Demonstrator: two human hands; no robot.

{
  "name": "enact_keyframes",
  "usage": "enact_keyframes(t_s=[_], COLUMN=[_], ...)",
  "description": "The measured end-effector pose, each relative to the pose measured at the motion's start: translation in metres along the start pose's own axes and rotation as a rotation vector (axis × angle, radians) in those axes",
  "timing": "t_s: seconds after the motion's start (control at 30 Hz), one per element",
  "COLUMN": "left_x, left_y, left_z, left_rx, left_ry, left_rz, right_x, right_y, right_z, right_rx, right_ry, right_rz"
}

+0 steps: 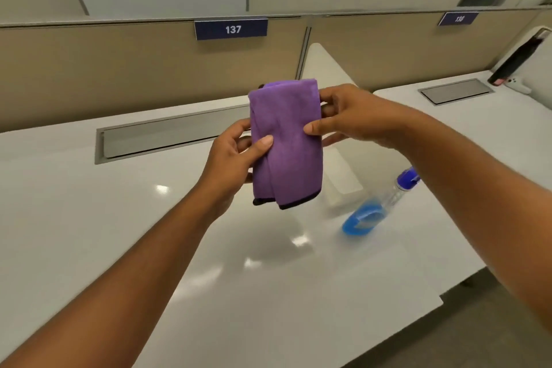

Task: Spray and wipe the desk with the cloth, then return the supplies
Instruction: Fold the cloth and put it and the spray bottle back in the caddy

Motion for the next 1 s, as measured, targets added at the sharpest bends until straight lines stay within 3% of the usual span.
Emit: enact_keyframes(t_s=[0.17, 0.3, 0.6, 0.8, 1.0], left_x=[0.015, -0.002, -0.076, -0.099, -0.110], left_y=[-0.060, -0.101, -0.151, -0.167, -0.159], left_z=[-0.066, -0.110, -0.159, -0.182, -0.194], left_rx=[0.011, 0.000, -0.022, 0.029, 0.003], left_ry=[-0.048, 0.016, 0.252, 0.338, 0.249], left_rz=[-0.018, -0.053, -0.006, 0.127, -0.273], right_x=[0.007, 0.039, 0.117, 0.123, 0.134], right_y=[0.085, 0.122, 0.147, 0.157, 0.149], right_z=[-0.030, -0.059, -0.112, -0.143, -0.164], right_rx=[0.045, 0.116, 0.144, 0.176, 0.197], right_ry=[-0.020, -0.029, -0.072, 0.067, 0.161], right_rz=[0.153, 0.210, 0.242, 0.383, 0.809])
Point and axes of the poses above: each hand's wrist, its own z-axis away from the middle knuckle, its own y-axis out of the back of the hand, x = y × z, the point moved 8 cm from there along -z, towards the middle knuckle, and after that the axes turned 5 degrees about -y, right-handed, at the moved point
